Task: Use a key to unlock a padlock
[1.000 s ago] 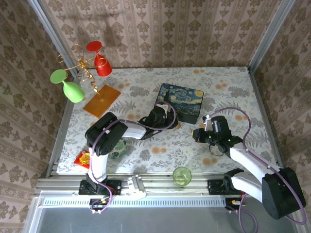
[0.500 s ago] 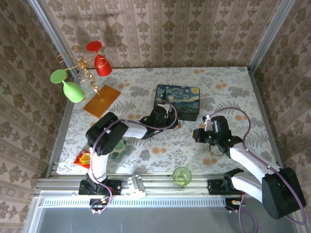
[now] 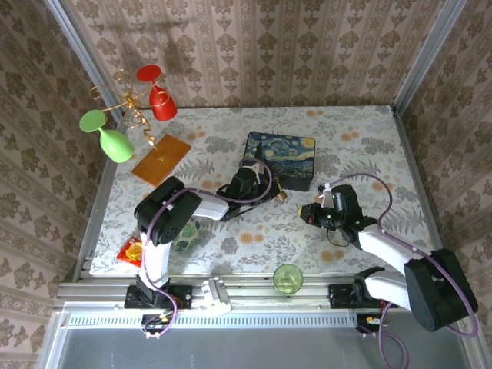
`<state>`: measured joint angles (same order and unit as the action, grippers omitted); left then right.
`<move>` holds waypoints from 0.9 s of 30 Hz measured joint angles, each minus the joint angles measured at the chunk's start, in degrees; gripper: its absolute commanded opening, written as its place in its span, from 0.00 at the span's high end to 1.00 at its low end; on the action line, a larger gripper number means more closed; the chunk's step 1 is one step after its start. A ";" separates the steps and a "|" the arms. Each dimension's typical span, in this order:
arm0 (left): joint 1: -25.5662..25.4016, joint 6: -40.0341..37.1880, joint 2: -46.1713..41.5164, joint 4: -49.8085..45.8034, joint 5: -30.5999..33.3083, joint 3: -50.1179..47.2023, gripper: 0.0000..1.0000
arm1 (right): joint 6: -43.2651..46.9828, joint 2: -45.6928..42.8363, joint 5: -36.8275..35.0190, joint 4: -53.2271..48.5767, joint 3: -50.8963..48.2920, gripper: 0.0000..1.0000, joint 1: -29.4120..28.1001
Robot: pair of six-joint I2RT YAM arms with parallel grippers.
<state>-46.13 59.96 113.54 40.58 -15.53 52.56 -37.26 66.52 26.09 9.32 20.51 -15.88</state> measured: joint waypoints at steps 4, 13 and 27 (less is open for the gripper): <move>0.35 2.51 0.00 2.73 -0.57 -0.70 1.00 | -2.03 4.07 2.99 5.18 -0.24 1.00 0.13; 1.18 7.45 0.11 9.16 -1.38 -1.95 1.00 | -8.24 15.17 13.55 20.15 -0.85 1.00 3.63; 1.16 6.73 0.09 8.31 -1.38 -2.29 1.00 | -10.97 20.72 23.02 25.33 -1.22 1.00 8.57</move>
<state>-44.97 66.70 113.62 48.88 -16.91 50.26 -48.23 87.24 49.10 34.65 19.29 -7.31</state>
